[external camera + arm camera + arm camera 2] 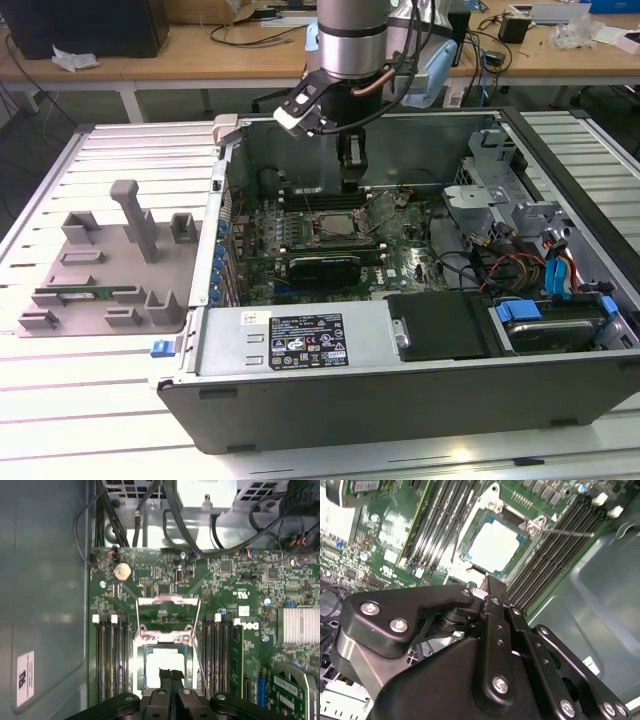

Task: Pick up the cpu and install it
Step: 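Close the cpu cover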

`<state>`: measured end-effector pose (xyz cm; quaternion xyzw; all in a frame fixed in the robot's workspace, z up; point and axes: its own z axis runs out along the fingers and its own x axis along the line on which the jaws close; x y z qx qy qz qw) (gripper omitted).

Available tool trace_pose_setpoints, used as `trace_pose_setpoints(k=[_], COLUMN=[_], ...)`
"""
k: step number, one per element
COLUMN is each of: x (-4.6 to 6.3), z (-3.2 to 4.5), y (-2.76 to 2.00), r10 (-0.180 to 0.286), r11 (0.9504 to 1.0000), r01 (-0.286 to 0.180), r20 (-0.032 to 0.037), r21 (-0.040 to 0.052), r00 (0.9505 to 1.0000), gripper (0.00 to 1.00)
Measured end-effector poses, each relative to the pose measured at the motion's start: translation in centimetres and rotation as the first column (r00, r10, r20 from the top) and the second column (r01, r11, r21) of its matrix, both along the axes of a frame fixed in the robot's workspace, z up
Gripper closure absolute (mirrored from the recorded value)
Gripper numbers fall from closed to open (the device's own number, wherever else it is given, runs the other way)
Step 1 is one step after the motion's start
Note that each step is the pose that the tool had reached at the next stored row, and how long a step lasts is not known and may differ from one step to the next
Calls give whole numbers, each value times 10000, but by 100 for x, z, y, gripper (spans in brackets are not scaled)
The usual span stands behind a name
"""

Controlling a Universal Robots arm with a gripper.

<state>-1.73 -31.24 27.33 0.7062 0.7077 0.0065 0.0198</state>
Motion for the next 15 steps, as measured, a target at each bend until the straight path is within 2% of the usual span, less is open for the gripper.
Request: trace_pose_setpoints(k=[8,12,15], x=[83,173,284], z=[0,0,0], y=[0,0,0], r10=[0,1,1], r11=[10000,10000,10000], r01=[0,-1,-1], r20=[0,0,0], r21=[0,-1,-2], r00=[10000,10000,10000], gripper=[89,89,89])
